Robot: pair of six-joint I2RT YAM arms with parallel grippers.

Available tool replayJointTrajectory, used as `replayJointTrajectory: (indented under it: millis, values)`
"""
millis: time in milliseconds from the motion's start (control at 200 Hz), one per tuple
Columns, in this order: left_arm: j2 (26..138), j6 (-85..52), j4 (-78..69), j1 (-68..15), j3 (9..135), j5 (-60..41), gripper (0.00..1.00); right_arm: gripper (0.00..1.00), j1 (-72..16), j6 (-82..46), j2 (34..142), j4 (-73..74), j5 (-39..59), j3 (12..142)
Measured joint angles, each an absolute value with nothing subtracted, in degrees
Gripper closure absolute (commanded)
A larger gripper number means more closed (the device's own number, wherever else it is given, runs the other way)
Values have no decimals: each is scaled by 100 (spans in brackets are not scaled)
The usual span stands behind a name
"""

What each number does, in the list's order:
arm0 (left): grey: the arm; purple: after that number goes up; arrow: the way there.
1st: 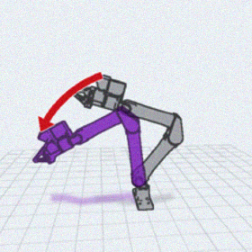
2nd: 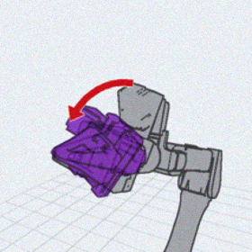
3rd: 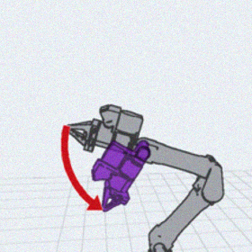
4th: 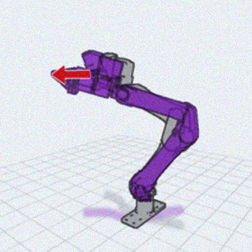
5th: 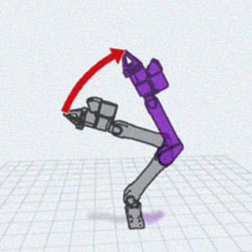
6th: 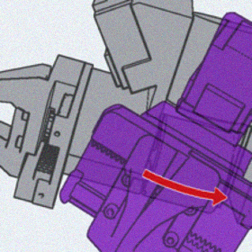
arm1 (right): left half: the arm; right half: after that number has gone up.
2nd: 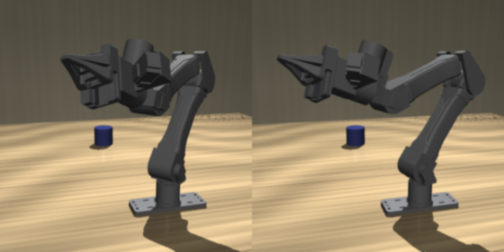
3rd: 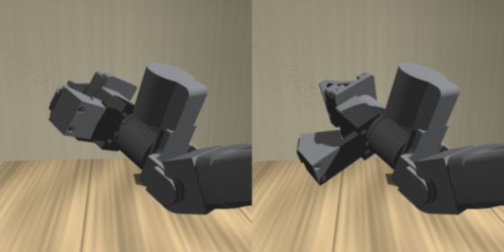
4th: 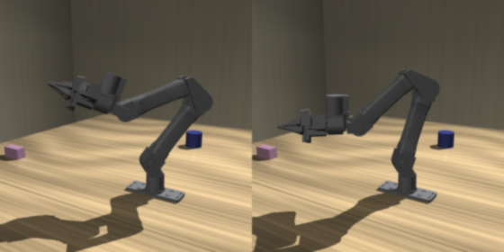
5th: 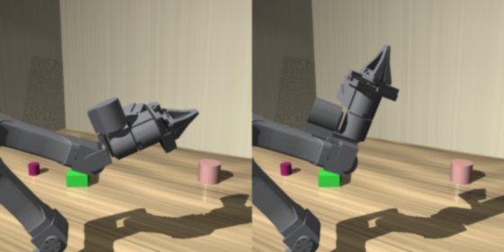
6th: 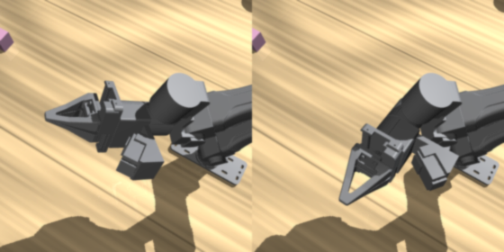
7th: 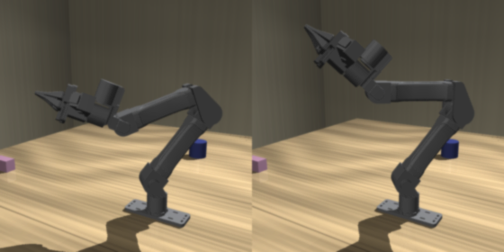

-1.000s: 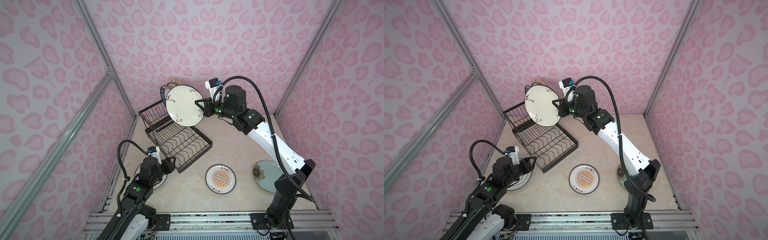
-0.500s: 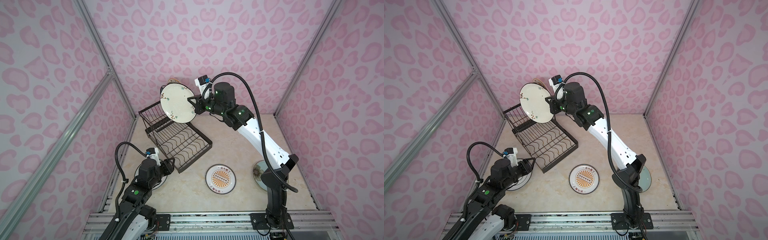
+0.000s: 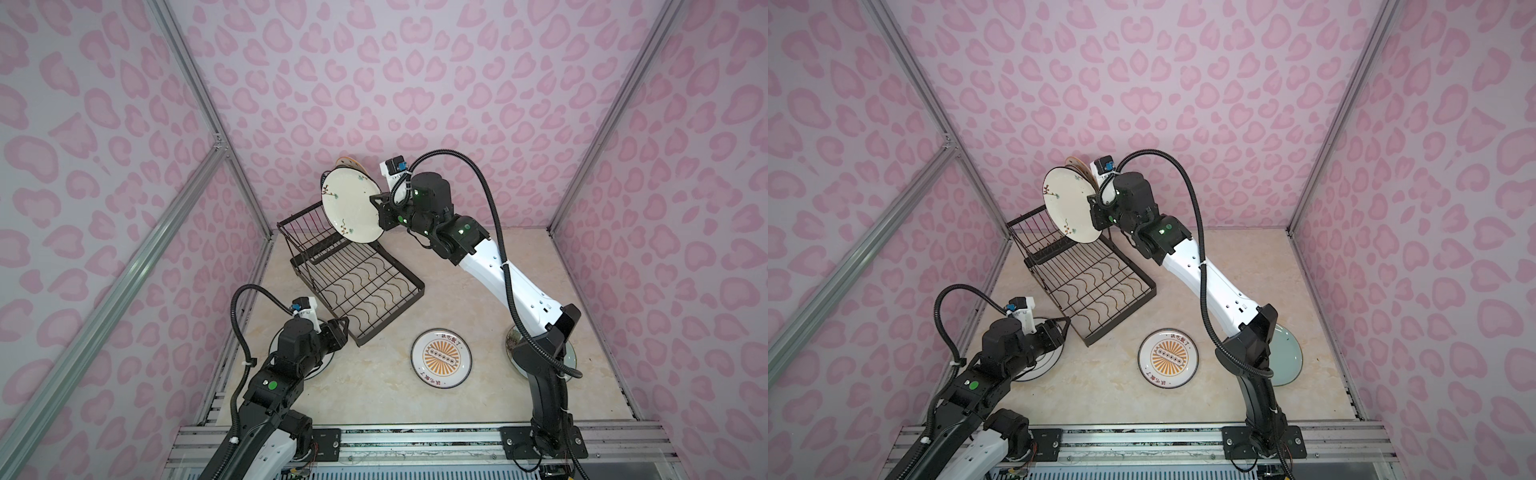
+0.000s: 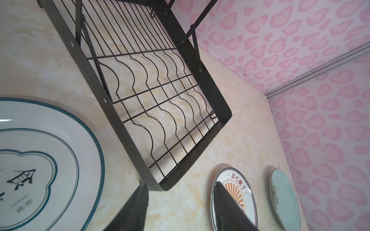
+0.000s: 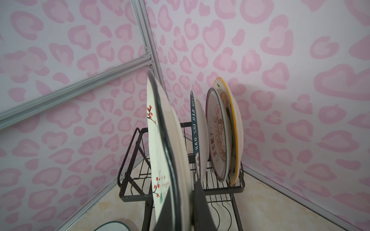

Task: Load the plates into the dish rack
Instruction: 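Lower the berry-sprig plate into the upper slots in front of the other plates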

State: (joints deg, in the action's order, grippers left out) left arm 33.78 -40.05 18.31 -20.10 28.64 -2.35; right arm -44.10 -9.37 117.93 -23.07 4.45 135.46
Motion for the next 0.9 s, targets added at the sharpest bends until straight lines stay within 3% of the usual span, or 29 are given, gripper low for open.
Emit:
replayJointTrajectory:
  millis: [900]
  values:
    - [3232, -4093, 1870, -2010, 2849, -301, 45, 100, -4860, 47, 12866, -1096, -1015, 14239]
